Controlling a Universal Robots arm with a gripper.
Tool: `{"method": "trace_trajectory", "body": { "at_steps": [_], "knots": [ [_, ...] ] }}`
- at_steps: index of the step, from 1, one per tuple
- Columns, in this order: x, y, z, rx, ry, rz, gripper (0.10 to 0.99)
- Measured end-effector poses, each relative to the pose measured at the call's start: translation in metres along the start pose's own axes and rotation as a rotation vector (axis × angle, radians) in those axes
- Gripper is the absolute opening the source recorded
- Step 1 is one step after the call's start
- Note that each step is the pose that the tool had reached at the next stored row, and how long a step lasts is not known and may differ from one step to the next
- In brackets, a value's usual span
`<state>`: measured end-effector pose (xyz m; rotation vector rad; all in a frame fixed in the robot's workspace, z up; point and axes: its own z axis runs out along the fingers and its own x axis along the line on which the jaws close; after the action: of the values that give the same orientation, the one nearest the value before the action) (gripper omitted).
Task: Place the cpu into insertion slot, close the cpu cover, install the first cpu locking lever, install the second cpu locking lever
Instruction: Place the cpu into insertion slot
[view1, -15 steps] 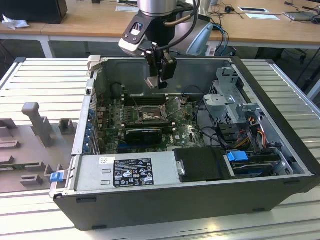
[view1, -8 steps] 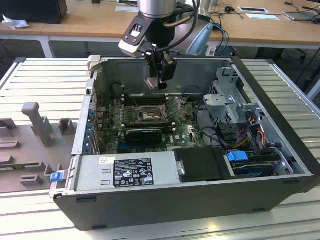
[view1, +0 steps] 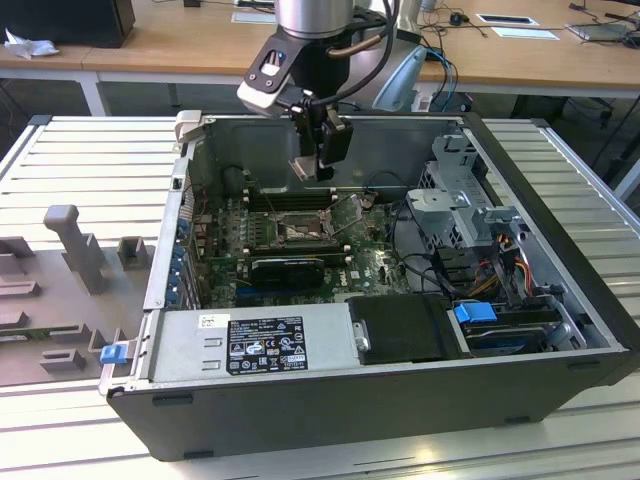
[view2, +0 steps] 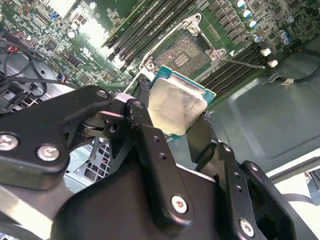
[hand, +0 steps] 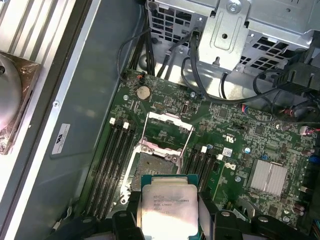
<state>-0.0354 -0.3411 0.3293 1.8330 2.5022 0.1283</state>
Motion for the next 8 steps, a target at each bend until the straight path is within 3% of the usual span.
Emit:
{"method": "trace_trajectory", "body": {
  "at_steps": [6, 8],
  "knots": [
    [0.0000, -0.0001, 0.0012, 0.000, -0.0015, 0.017, 0.541],
    [0.0000, -0.0002, 0.0019, -0.001, -0.0047, 0.054, 0.541]
  ]
}}
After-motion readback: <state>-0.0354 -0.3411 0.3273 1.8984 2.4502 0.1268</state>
